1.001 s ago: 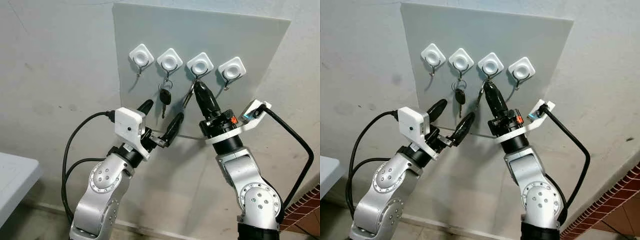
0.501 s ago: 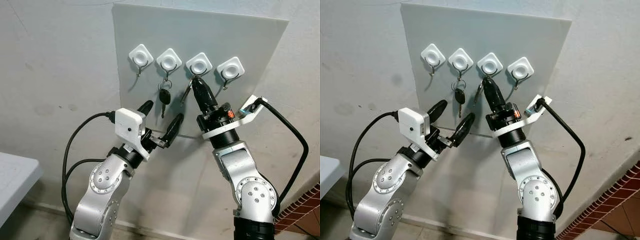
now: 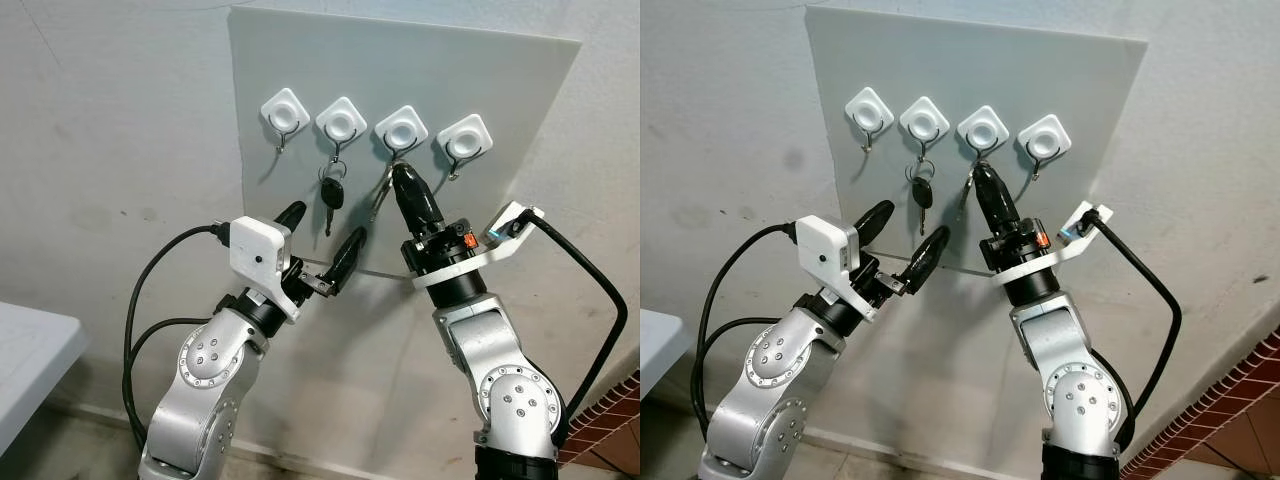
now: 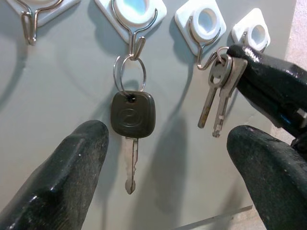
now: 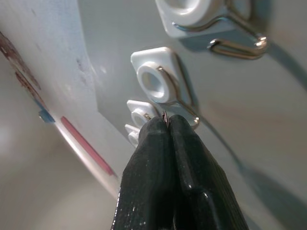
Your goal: Hang keys on a hook
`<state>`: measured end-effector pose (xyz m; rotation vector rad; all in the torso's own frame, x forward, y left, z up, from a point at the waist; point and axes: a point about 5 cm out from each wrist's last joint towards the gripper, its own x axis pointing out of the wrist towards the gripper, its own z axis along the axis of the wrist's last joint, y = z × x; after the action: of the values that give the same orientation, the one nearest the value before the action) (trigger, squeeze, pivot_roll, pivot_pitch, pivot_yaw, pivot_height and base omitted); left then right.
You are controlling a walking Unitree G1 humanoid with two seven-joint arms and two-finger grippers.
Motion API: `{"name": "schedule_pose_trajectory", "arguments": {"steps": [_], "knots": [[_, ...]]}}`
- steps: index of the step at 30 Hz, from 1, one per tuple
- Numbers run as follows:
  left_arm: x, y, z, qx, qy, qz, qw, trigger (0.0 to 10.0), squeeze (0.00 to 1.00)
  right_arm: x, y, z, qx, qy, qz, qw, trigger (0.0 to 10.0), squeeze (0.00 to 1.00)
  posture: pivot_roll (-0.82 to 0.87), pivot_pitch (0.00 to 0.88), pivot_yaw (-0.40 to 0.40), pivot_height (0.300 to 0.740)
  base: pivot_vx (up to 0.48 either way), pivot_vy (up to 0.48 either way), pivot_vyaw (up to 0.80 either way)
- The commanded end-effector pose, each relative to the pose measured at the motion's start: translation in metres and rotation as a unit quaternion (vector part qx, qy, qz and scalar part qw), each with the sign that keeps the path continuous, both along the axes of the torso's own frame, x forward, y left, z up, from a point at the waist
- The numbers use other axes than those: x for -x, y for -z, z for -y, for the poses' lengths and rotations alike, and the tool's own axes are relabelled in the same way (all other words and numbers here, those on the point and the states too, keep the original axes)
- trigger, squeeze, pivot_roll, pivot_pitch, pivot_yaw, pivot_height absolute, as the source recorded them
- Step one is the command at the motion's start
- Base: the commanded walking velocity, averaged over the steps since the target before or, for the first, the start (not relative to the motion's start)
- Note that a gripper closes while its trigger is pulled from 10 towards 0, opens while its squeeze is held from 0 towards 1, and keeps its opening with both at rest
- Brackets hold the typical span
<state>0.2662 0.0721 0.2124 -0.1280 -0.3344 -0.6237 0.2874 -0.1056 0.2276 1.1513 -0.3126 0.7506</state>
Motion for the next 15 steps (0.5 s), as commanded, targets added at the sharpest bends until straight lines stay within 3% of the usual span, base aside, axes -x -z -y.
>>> {"name": "schedule_pose_trajectory", "arguments": {"steps": [1, 15], "knots": [[0.0023, -0.0032, 0.0017, 0.004, 0.006, 0.004, 1.0, 10.0, 0.0, 0.0012, 0.0007, -0.0001, -0.003, 0.003, 0.0, 1.0, 10.0, 0.0, 0.06, 0.0, -0.044, 0.74, 0.0, 0.0, 0.0], [0.002, -0.0035, 0.0023, 0.005, 0.006, 0.005, 1.0, 10.0, 0.0, -0.0022, -0.003, -0.0039, -0.004, 0.001, 0.002, 1.0, 10.0, 0.0, 0.07, 0.0, -0.047, 0.74, 0.0, 0.0, 0.0]]}}
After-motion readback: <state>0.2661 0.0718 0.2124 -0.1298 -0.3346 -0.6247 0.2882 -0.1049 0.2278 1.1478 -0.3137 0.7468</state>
